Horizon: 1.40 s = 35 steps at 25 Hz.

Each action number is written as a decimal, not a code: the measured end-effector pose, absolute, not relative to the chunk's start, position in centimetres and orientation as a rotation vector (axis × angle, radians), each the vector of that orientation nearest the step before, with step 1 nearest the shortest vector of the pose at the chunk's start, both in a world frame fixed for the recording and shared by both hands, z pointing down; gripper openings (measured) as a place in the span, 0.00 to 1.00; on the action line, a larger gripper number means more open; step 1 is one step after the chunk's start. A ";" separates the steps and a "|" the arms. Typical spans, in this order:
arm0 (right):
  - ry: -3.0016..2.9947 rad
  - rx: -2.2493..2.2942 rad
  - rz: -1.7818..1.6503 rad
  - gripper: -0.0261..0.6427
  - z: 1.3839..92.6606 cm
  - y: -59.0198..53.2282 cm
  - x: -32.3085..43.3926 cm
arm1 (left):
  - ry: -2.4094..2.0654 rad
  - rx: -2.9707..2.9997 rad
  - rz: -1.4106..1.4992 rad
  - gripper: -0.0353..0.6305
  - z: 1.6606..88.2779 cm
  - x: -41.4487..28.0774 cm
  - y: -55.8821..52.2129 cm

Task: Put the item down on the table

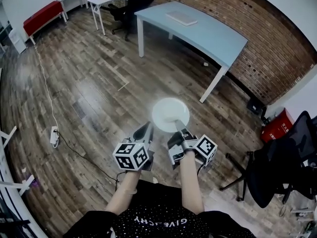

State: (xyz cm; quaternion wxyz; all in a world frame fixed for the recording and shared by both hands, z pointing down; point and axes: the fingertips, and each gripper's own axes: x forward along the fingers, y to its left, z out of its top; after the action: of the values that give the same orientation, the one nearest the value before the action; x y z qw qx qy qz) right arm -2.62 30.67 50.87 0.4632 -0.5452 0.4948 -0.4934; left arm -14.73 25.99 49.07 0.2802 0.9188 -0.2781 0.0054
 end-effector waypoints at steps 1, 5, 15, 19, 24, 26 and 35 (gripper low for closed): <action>1.208 -1.343 -1.230 0.08 51.5 30.4 -2.7 | -0.752 2.453 0.022 0.07 49.5 -14.8 25.6; 1.186 -1.344 -1.260 0.08 52.6 28.5 -2.3 | -0.769 2.417 0.023 0.07 50.6 -14.5 22.9; 1.151 -1.383 -1.218 0.08 52.1 18.1 4.8 | -0.711 2.428 0.026 0.07 50.5 -7.3 11.5; 1.130 -1.380 -1.220 0.08 51.4 12.1 7.4 | -0.696 2.435 0.036 0.07 49.5 -4.5 5.2; 1.150 -1.383 -1.167 0.08 49.1 4.3 11.0 | -0.674 2.475 0.029 0.07 47.3 -0.9 -2.9; 1.156 -1.373 -1.144 0.08 48.4 1.6 12.3 | -0.666 2.482 0.025 0.07 46.8 0.5 -5.8; 1.115 -1.402 -1.129 0.08 49.0 -5.5 18.0 | -0.607 2.481 0.072 0.07 47.9 6.7 -13.2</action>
State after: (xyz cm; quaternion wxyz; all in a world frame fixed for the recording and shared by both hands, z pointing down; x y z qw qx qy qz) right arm 18.04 -5.52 49.04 0.4901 -0.5772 0.4589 -0.4648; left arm 6.71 -13.22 47.90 0.2893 0.9295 -0.2274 0.0269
